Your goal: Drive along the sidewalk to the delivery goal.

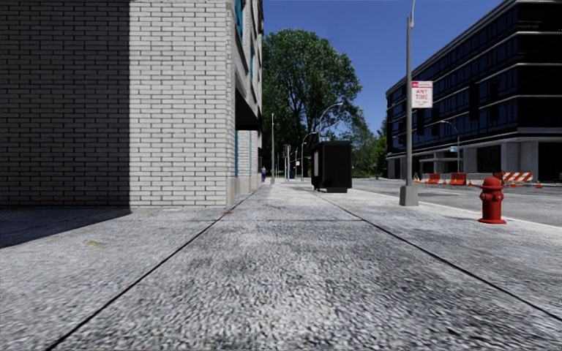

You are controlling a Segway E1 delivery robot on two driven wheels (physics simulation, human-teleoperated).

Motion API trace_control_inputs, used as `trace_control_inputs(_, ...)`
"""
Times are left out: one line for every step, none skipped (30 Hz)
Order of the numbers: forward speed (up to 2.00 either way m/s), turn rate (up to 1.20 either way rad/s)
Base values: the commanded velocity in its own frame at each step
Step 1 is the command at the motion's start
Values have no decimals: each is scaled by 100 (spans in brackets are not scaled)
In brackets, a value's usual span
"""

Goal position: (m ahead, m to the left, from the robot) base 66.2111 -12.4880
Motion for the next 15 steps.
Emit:
trace_control_inputs(200,0)
trace_control_inputs(200,0)
trace_control_inputs(200,0)
trace_control_inputs(200,0)
trace_control_inputs(200,0)
trace_control_inputs(200,0)
trace_control_inputs(200,0)
trace_control_inputs(200,0)
trace_control_inputs(200,0)
trace_control_inputs(200,0)
trace_control_inputs(200,0)
trace_control_inputs(200,0)
trace_control_inputs(200,0)
trace_control_inputs(200,0)
trace_control_inputs(200,0)
